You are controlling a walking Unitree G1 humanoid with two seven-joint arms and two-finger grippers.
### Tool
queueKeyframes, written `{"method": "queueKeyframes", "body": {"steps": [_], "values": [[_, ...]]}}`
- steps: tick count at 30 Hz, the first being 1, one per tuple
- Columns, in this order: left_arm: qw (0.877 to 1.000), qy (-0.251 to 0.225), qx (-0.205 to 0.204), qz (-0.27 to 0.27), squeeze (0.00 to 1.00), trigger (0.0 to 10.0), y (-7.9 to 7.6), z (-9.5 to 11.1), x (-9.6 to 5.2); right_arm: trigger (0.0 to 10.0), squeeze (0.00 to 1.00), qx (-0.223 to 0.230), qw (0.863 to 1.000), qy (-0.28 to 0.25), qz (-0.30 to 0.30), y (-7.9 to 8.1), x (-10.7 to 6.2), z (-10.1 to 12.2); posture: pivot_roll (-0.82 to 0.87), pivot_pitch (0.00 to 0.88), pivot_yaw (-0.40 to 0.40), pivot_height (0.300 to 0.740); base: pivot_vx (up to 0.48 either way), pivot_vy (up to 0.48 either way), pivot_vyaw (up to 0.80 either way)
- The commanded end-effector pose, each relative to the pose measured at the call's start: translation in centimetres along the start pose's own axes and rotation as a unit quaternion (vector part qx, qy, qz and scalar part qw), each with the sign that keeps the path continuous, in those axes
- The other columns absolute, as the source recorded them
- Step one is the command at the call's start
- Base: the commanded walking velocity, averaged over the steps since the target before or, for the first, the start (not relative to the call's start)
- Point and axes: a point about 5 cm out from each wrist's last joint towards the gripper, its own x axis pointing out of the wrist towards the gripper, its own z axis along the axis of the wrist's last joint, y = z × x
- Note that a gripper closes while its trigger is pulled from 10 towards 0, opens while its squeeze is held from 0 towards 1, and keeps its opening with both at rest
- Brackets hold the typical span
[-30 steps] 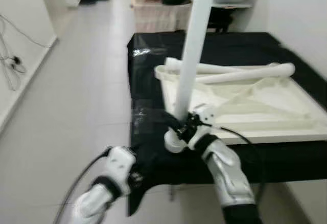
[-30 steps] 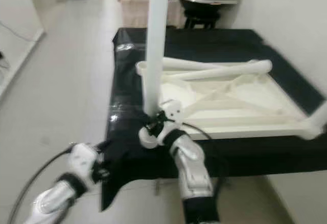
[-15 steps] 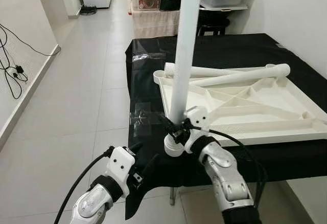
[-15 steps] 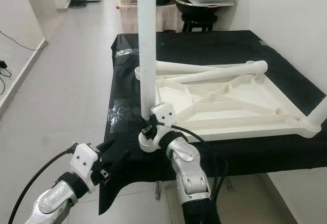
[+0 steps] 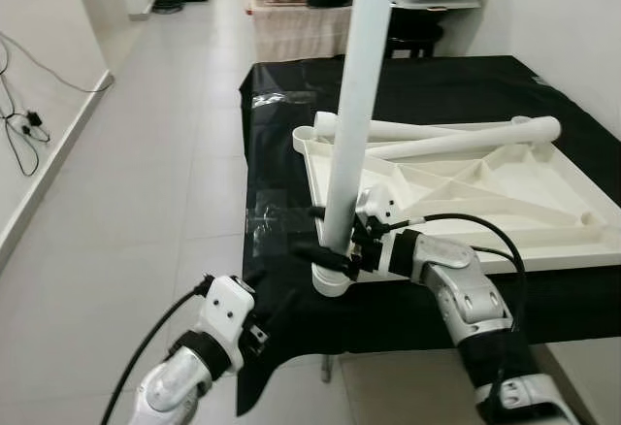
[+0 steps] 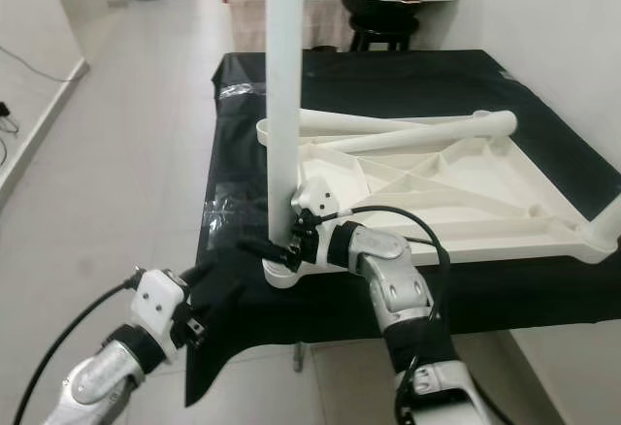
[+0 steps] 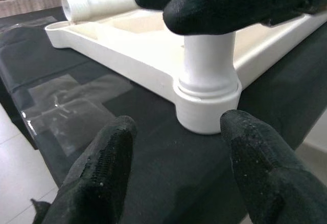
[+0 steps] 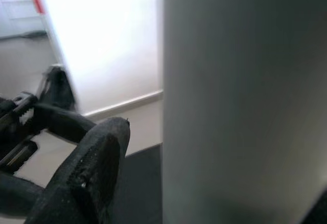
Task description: Building children table
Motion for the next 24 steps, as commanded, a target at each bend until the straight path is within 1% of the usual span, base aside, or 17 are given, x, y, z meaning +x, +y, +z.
{"method": "queueKeyframes", "body": {"steps": [1,2,3,4,5,9,12,14,15,17,18,19,20,22,23,24], "values": [[1.0,0.02,0.014,-0.015,0.0,10.0,-0.6,-0.3,-0.6,10.0,0.0,0.011,1.0,0.014,0.022,-0.5,0.0,-0.5,0.04,0.098,-0.029,0.74,0.0,0.0,0.0],[1.0,0.02,0.014,-0.015,0.0,10.0,-0.6,-0.3,-0.6,10.0,0.0,0.011,1.0,0.014,0.022,-0.5,0.0,-0.5,0.04,0.098,-0.029,0.74,0.0,0.0,0.0],[1.0,0.024,0.012,-0.015,0.0,10.0,-0.8,-0.4,-0.9,3.9,0.0,0.023,0.999,0.017,0.021,-1.2,0.1,-0.4,0.04,0.098,-0.03,0.74,0.0,0.0,0.0],[1.0,0.024,0.012,-0.015,0.0,10.0,-0.8,-0.4,-0.9,3.9,0.0,0.023,0.999,0.017,0.021,-1.2,0.1,-0.4,0.04,0.098,-0.03,0.74,0.0,0.0,0.0],[0.999,0.027,0.011,-0.015,0.0,10.0,-0.9,-0.4,-1.0,0.0,0.0,0.037,0.999,0.013,0.021,-1.7,0.2,-0.2,0.04,0.098,-0.03,0.74,0.0,0.0,0.0],[1.0,0.027,0.008,-0.013,0.0,10.0,-0.9,-0.4,-1.0,0.0,0.0,0.046,0.999,0.014,0.024,-2.2,0.3,0.2,0.04,0.103,-0.027,0.74,0.0,0.0,0.0],[1.0,0.027,0.008,-0.013,0.0,10.0,-0.9,-0.4,-1.0,0.0,0.0,0.046,0.999,0.014,0.024,-2.2,0.3,0.2,0.04,0.103,-0.027,0.74,0.0,0.0,0.0],[1.0,0.022,0.007,-0.01,0.0,10.0,-0.8,-0.5,-0.9,0.0,0.0,0.046,0.999,0.02,0.016,-2.5,-0.2,-0.2,0.03,0.111,-0.027,0.74,0.0,0.0,0.0],[1.0,0.02,0.004,-0.007,0.0,10.0,-0.7,-0.4,-0.9,0.0,0.0,0.039,0.999,0.027,-0.001,-2.6,-0.7,-0.7,0.03,0.114,-0.031,0.74,0.0,0.0,0.0],[1.0,0.02,0.004,-0.007,0.0,10.0,-0.7,-0.4,-0.9,0.0,0.0,0.039,0.999,0.027,-0.001,-2.6,-0.7,-0.7,0.03,0.114,-0.031,0.74,0.0,0.0,0.0],[1.0,0.018,0.003,-0.005,0.0,10.0,-0.7,-0.4,-1.0,0.0,0.0,0.029,0.998,0.044,-0.04,-2.6,-1.0,-1.4,0.02,0.123,-0.04,0.74,0.0,0.0,0.0],[1.0,0.018,0.003,-0.005,0.0,10.0,-0.7,-0.4,-1.0,0.0,0.0,0.029,0.998,0.044,-0.04,-2.6,-1.0,-1.4,0.02,0.123,-0.04,0.74,0.0,0.0,0.0],[1.0,0.016,0.0,-0.001,0.0,10.0,-0.5,-0.3,-1.1,0.0,0.0,0.028,0.991,0.054,-0.119,-2.0,-0.7,-2.5,0.01,0.132,-0.043,0.74,0.0,0.0,0.0],[1.0,0.016,0.0,-0.001,0.0,10.0,-0.5,-0.3,-1.1,0.0,0.0,0.028,0.991,0.054,-0.119,-2.0,-0.7,-2.5,0.01,0.132,-0.043,0.74,0.0,0.0,0.0],[1.0,0.014,-0.003,0.003,0.0,10.0,-0.3,-0.2,-1.2,0.0,0.0,0.072,0.962,0.05,-0.26,-0.4,0.0,-4.0,0.01,0.142,-0.037,0.74,0.0,0.0,0.0],[1.0,0.014,-0.003,0.003,0.0,10.0,-0.3,-0.2,-1.2,0.0,0.0,0.072,0.962,0.05,-0.26,-0.4,0.0,-4.0,0.01,0.142,-0.037,0.74,0.0,0.0,0.0]]}}
